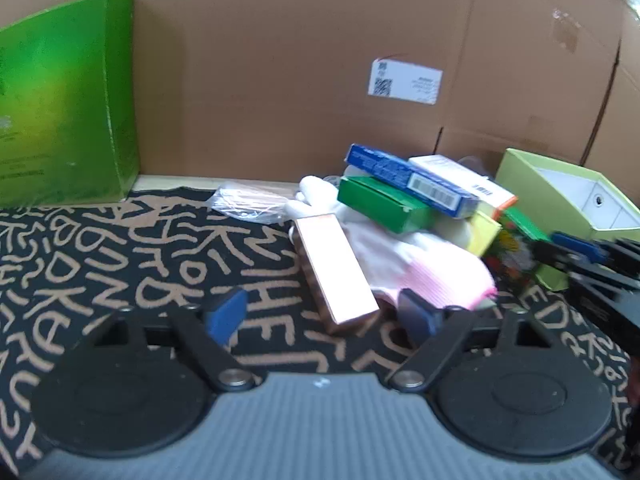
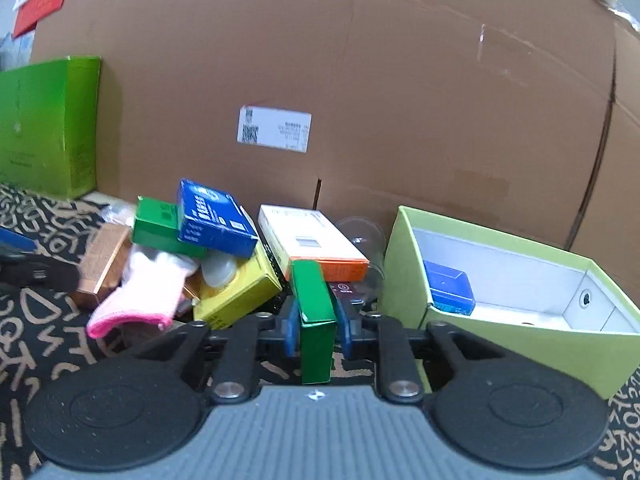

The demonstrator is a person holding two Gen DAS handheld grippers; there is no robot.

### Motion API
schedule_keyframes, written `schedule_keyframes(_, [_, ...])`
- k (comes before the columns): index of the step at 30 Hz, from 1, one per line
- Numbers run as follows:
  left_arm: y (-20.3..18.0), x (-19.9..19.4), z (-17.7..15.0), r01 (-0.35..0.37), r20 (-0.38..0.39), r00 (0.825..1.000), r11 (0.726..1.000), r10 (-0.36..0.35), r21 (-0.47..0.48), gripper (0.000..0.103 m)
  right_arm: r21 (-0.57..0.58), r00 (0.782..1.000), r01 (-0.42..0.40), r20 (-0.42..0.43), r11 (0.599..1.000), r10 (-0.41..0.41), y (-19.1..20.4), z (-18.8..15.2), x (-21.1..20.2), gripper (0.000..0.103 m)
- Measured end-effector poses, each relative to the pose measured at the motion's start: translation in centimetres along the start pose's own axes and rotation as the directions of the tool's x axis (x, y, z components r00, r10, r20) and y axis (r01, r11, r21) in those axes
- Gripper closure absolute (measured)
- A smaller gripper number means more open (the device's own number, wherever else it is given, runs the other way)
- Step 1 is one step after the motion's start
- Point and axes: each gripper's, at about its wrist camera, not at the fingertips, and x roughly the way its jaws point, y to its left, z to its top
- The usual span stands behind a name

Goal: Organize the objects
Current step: 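Grasp the copper bar with the left gripper while the right gripper grasps the green box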

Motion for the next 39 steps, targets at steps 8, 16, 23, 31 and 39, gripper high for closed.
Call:
schedule_keyframes(8, [-0.1, 4.4, 1.5, 0.023, -0.084, 0.996, 0.998, -0.028, -0.054, 0.044, -0.331, 1.0, -0.024, -0.008, 0.943, 0.022, 4.5, -3.8, -5.8, 0.081])
schedule_keyframes(16, [0.5, 2.9, 0.6, 0.073, -0.118, 0.99, 0.997, -0.075, -0.026, 0.071, -0.106, 0.984, -0.172, -0.065, 0.979, 0.166, 2.3, -3.6, -6.3, 0.034])
schedule_keyframes(23, [0.9, -0.5, -1.0, 0.099, -0.13, 0.987, 0.995, -0.094, 0.03, 0.058, -0.109, 0.967, -0.216, -0.162, 0.97, 0.197, 0.9, -3.3, -1.8, 0.023])
schedule_keyframes(31, [-0.3, 1.2, -0.6, 0.091, -0.143, 0.987, 0.992, -0.078, 0.085, 0.048, 0.018, 0.946, -0.268, -0.186, 0.963, 0.267, 0.0, -3.3, -0.3, 0.026])
schedule_keyframes(39, [-1.3, 1.8, -0.6, 0.056, -0.131, 0.991, 0.99, -0.039, 0.132, 0.055, 0.054, 0.945, -0.269, -0.176, 0.962, 0.275, 0.0, -3.5, -1.0, 0.031])
